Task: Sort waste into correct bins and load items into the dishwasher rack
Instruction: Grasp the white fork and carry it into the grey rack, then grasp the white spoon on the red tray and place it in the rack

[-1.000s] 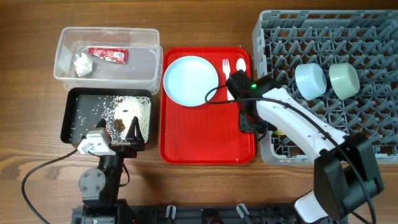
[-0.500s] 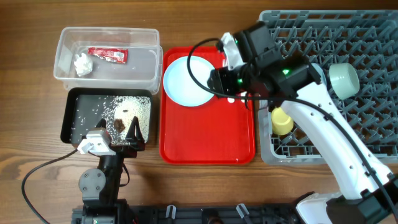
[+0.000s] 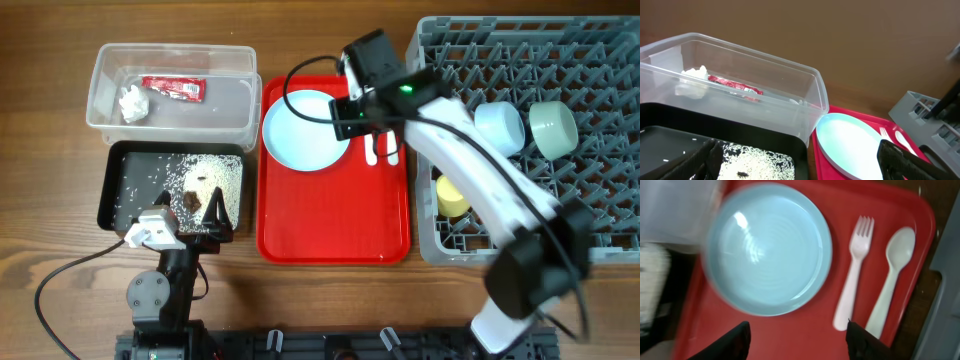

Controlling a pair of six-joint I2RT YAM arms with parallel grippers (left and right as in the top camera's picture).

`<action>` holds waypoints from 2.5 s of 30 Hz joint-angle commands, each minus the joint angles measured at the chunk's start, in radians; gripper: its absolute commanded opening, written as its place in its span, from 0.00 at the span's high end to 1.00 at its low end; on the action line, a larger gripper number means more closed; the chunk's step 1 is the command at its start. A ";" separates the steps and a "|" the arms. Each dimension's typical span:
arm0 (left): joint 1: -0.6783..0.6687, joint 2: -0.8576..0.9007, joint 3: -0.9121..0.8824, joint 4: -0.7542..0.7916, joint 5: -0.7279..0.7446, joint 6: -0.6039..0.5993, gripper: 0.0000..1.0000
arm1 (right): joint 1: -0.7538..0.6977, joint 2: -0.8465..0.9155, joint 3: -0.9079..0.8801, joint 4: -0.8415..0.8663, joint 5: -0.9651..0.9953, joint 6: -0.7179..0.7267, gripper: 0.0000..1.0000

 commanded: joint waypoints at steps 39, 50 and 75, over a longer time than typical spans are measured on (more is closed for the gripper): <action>-0.003 -0.007 -0.005 -0.005 -0.002 0.009 0.00 | -0.203 -0.091 -0.003 -0.015 0.167 -0.019 0.93; -0.003 -0.007 -0.005 -0.005 -0.002 0.009 0.00 | -0.311 -0.024 -0.079 -0.013 0.167 -0.100 0.72; -0.003 -0.007 -0.005 -0.005 -0.002 0.009 0.00 | -0.058 0.253 -0.072 0.193 0.355 0.014 0.38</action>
